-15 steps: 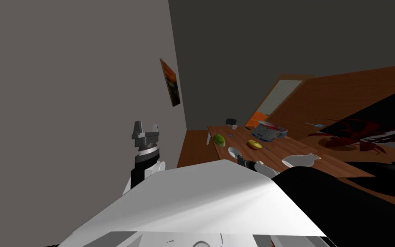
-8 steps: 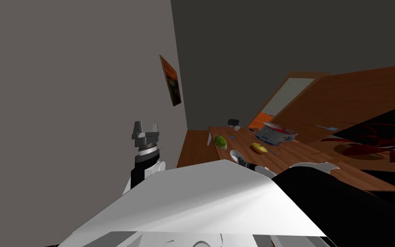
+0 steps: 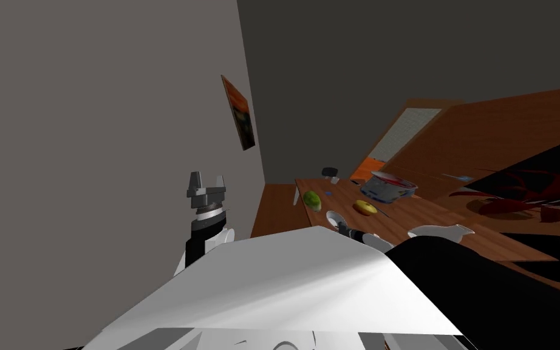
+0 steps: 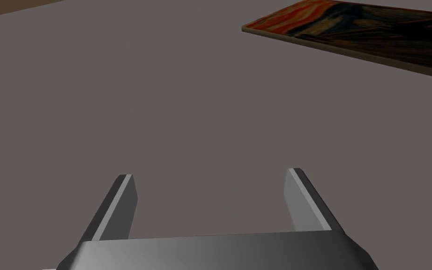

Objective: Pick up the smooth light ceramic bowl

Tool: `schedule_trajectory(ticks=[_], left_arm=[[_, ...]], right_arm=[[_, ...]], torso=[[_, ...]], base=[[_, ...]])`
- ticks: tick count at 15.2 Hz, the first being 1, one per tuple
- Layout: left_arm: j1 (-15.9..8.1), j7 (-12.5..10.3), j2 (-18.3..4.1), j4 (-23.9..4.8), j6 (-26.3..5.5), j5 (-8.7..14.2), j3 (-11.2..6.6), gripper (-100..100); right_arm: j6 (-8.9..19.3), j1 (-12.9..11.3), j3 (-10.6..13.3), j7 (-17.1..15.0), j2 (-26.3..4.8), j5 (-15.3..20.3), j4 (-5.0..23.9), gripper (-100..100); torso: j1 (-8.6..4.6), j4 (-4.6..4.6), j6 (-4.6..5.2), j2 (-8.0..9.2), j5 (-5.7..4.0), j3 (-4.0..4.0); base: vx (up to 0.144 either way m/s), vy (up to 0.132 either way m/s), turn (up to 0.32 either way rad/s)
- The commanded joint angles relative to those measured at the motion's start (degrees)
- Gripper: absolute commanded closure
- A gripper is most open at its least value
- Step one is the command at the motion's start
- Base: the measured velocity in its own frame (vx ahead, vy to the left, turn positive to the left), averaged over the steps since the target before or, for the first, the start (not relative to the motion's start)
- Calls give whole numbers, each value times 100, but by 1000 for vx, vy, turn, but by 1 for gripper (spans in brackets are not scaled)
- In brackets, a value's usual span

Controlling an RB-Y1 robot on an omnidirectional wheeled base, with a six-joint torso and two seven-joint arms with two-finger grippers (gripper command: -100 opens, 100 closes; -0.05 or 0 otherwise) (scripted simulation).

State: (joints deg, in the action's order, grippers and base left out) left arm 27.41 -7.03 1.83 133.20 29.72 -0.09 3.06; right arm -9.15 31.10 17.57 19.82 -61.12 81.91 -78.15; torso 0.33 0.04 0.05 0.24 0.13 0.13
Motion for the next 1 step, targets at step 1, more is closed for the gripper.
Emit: schedule_trajectory(ticks=[1], left_arm=[[0,0,0,0,0,0,0,0]], right_arm=[[0,0,0,0,0,0,0,100]], torso=[[0,0,0,0,0,0]], base=[[-21,32,-38]])
